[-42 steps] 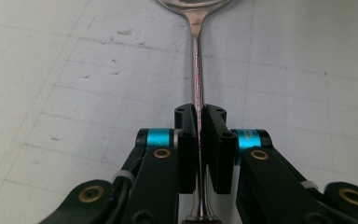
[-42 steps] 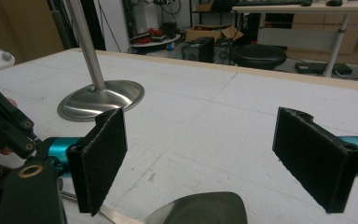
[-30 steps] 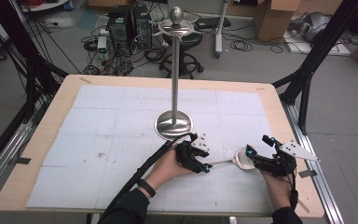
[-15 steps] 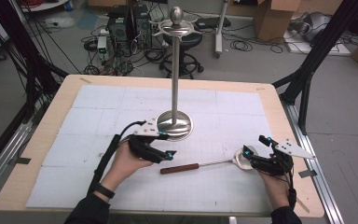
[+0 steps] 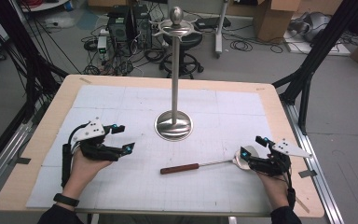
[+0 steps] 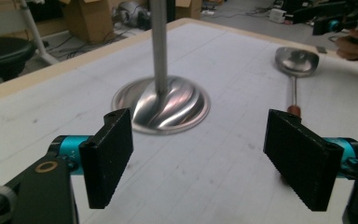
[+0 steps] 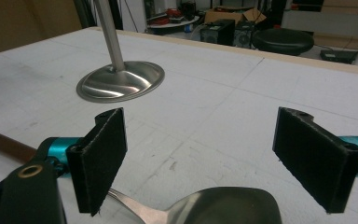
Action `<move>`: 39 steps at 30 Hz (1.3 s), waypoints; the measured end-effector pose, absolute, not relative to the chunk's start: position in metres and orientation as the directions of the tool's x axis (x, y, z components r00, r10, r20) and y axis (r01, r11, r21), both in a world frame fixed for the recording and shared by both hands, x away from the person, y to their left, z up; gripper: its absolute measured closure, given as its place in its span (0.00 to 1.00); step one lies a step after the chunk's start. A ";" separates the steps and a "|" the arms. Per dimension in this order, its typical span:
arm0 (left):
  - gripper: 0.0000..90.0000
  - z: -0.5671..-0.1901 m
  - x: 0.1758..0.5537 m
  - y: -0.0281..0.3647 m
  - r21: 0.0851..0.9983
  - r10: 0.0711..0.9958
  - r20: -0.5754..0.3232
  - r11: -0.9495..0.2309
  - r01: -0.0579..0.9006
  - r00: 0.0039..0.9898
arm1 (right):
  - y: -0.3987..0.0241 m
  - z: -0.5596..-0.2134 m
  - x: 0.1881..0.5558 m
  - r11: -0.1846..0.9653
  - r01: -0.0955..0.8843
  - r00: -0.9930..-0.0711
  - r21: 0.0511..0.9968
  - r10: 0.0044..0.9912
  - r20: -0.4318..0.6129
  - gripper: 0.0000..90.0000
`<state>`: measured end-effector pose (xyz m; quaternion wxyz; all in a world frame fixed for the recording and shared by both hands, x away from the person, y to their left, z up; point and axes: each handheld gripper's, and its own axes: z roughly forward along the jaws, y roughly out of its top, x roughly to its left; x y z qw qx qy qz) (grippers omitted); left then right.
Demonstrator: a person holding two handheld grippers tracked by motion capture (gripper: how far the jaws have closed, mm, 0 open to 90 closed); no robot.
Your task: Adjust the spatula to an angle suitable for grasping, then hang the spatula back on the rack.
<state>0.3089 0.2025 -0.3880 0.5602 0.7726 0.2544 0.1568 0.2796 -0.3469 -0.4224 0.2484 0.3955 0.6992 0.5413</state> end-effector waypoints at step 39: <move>0.23 -0.436 0.290 0.290 0.955 0.734 -0.047 -0.165 0.245 0.678 | -0.345 -0.420 0.285 0.138 0.257 -0.632 0.956 0.772 0.059 0.13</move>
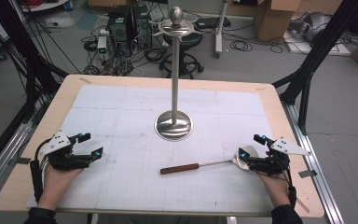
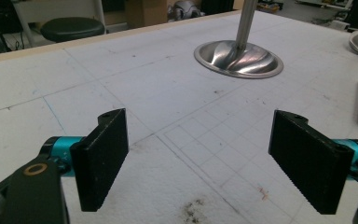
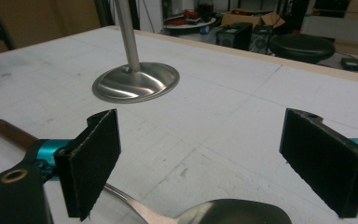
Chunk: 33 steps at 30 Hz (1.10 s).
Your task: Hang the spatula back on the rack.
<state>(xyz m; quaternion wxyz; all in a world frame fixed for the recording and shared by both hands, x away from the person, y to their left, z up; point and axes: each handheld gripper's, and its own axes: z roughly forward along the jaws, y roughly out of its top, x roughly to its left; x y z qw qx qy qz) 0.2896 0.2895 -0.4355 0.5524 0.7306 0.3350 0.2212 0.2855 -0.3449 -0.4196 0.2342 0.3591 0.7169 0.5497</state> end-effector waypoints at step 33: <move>0.21 -0.447 0.290 0.277 0.945 0.713 -0.023 -0.214 0.249 0.701 | -0.286 -0.419 0.312 0.430 0.308 -0.865 0.849 0.498 0.061 0.17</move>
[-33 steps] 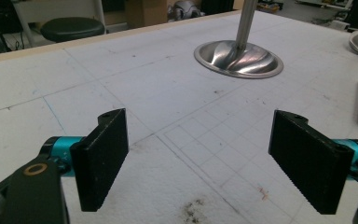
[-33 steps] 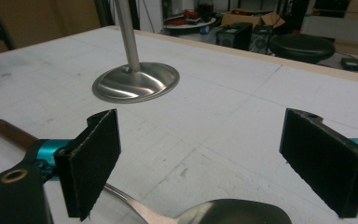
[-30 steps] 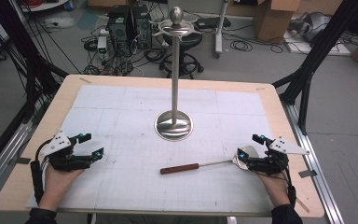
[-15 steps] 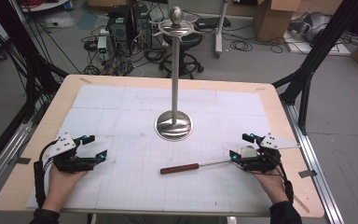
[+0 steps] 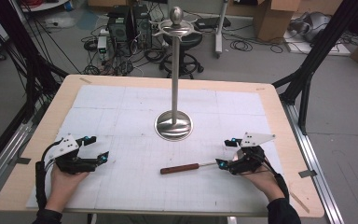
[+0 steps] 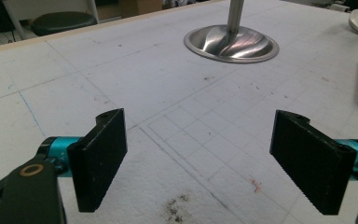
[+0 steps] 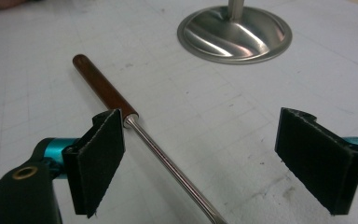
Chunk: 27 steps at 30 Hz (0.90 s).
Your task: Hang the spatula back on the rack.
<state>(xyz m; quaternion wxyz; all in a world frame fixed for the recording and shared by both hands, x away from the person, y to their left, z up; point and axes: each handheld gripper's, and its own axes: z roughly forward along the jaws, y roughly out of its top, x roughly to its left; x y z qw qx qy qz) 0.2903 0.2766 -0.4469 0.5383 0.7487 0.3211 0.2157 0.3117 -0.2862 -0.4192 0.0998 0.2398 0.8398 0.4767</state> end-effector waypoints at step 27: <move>0.21 -0.447 0.290 0.276 0.944 0.710 -0.018 -0.220 0.246 0.704 | -0.255 -0.435 0.319 0.725 0.275 -0.935 0.632 0.355 0.000 0.60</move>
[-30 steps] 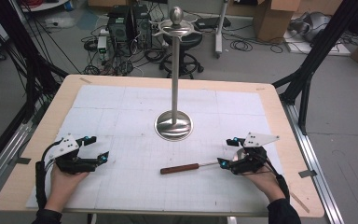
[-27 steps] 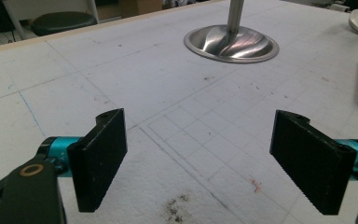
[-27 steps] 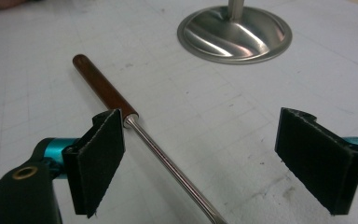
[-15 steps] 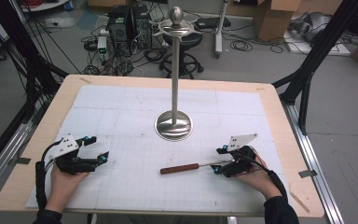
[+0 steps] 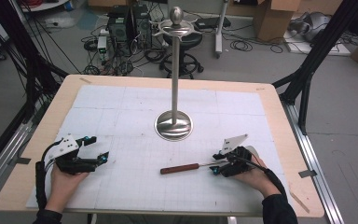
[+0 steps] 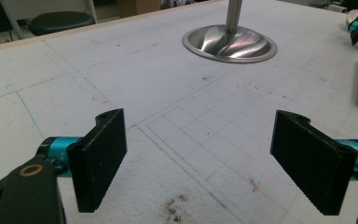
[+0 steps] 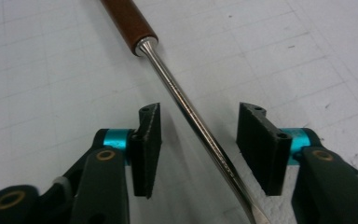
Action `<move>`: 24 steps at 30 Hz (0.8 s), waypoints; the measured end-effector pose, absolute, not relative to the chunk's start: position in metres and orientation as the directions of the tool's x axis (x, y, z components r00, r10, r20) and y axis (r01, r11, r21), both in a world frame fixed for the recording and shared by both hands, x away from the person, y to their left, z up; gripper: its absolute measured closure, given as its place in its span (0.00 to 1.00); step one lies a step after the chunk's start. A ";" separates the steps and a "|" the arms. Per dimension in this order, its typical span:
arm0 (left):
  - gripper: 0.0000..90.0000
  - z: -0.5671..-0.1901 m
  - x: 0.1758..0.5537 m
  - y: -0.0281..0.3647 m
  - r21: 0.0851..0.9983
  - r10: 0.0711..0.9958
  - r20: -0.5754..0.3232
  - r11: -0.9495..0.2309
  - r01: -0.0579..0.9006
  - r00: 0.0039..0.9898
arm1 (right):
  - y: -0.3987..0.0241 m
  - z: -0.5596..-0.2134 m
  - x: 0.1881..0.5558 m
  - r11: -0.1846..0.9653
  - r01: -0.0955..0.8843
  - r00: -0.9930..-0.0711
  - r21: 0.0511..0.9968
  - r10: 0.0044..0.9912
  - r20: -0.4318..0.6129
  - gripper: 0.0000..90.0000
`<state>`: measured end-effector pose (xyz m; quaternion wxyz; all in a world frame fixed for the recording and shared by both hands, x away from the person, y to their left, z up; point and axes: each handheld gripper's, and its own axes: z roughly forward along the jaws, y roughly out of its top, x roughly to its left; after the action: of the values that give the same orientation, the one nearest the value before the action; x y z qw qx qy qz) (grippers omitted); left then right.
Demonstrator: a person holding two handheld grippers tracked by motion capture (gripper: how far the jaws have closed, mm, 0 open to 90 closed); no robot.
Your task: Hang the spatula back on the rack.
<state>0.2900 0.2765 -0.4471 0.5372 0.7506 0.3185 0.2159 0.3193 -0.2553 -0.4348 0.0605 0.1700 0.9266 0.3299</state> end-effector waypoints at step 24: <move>0.21 -0.447 0.290 0.275 0.943 0.713 -0.016 -0.223 0.248 0.701 | -0.253 -0.430 0.321 0.756 0.290 -0.942 0.587 0.334 0.035 0.93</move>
<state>0.2900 0.2754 -0.4473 0.5351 0.7511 0.3199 0.2172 0.3208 -0.2526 -0.4297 0.0358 0.1667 0.9363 0.3072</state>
